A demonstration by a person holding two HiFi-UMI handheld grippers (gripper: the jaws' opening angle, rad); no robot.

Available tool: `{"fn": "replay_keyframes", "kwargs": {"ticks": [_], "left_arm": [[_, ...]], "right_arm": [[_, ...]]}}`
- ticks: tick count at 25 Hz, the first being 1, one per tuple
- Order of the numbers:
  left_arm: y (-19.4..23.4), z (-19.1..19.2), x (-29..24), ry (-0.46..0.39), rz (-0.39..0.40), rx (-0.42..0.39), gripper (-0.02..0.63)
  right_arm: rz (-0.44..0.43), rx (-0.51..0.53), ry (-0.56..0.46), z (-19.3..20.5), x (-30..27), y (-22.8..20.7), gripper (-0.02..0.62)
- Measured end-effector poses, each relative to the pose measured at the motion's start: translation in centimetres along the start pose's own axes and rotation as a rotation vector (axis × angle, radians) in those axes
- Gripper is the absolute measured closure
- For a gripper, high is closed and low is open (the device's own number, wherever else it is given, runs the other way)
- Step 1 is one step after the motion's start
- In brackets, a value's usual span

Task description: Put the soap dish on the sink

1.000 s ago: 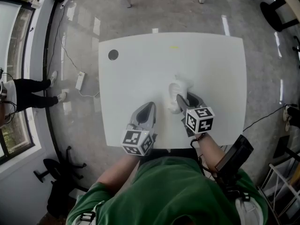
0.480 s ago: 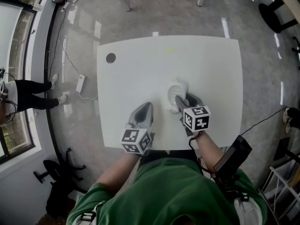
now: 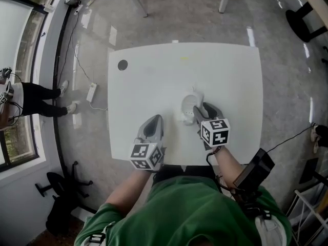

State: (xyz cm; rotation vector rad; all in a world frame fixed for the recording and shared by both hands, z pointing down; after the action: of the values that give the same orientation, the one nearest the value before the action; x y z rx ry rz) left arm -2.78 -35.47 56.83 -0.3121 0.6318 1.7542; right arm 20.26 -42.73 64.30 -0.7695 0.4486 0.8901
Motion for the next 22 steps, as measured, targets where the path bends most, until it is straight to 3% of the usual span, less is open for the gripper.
{"fn": "replay_keyframes", "kwargs": {"ticks": [6,12,15,22], "left_arm": [[0.2,-0.2,1.4,-0.046,-0.005,-0.012,0.600],[-1.0,-0.3,4.0,-0.102,0.058,-0.049,0.600],[-1.6,-0.4,4.1,-0.130,0.079,-0.061,0.600],[-3.0,0.1,8.3,-0.180,0.123,-0.071,0.600]], "right_arm": [[0.006,0.119,-0.099,-1.4,2.3,2.3,0.428],[0.038,0.249,-0.176,-1.4,6.9,6.3,0.440],[0.047,0.269,-0.210,-1.7,8.2,6.8,0.454],[0.076,0.260,-0.245,0.3,12.6,10.0,0.555]]}}
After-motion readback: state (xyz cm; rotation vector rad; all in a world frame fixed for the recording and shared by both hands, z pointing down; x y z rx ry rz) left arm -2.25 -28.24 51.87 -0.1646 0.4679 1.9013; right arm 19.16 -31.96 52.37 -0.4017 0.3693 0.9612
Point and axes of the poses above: the fingertips, and each gripper's own axes: x backward along the fingers, y to its left, z out of its underside, the point moved 9 cm from there along x, backward along the fingers, and after that the axes turned 2 degrees about -x, right-handed, at the moved point
